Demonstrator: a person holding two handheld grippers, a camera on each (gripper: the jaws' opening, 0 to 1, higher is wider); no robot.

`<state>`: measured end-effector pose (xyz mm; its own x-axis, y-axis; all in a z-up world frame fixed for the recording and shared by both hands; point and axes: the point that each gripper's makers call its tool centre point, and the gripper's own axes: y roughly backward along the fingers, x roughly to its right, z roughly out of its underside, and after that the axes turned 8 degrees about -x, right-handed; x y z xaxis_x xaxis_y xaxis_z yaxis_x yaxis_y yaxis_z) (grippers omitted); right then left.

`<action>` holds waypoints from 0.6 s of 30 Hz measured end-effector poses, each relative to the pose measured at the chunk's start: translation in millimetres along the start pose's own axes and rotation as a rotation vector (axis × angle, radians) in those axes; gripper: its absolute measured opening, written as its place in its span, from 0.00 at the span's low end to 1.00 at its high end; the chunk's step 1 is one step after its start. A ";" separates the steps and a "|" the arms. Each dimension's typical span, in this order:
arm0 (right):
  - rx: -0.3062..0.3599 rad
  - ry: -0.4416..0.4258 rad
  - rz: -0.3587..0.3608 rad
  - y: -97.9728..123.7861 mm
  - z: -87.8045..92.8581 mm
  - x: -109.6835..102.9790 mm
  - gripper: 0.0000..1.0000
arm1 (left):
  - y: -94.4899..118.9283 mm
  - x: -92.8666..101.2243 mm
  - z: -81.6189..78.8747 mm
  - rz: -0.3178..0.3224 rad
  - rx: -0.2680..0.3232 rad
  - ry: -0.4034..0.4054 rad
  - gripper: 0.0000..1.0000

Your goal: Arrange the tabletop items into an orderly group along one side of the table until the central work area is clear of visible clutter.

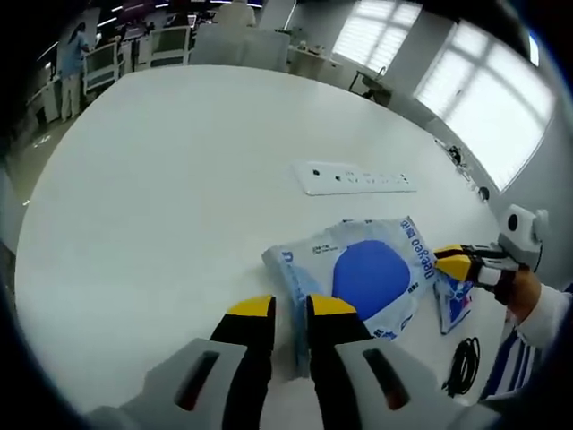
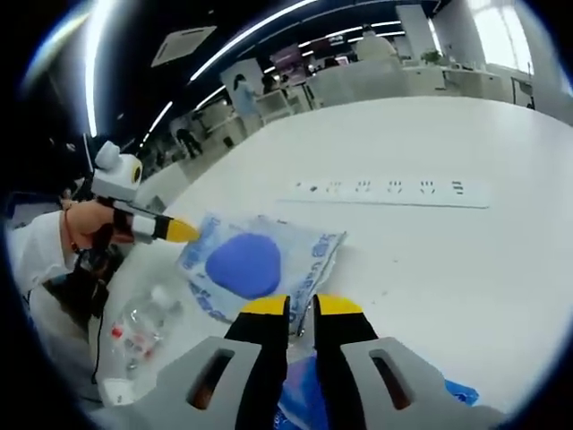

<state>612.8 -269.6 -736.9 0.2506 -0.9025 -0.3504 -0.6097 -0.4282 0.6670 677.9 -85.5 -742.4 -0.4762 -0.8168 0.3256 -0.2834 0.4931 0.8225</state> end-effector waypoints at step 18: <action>0.083 0.027 0.031 18.8 -15.5 1.3 0.22 | 17.2 -3.1 -3.9 -0.023 0.073 -0.028 0.40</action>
<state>613.3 -279.5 -714.7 0.2501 -0.9165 -0.3124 -0.6770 -0.3962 0.6203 677.7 -75.7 -727.4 -0.4918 -0.8199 0.2933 -0.3540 0.4960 0.7929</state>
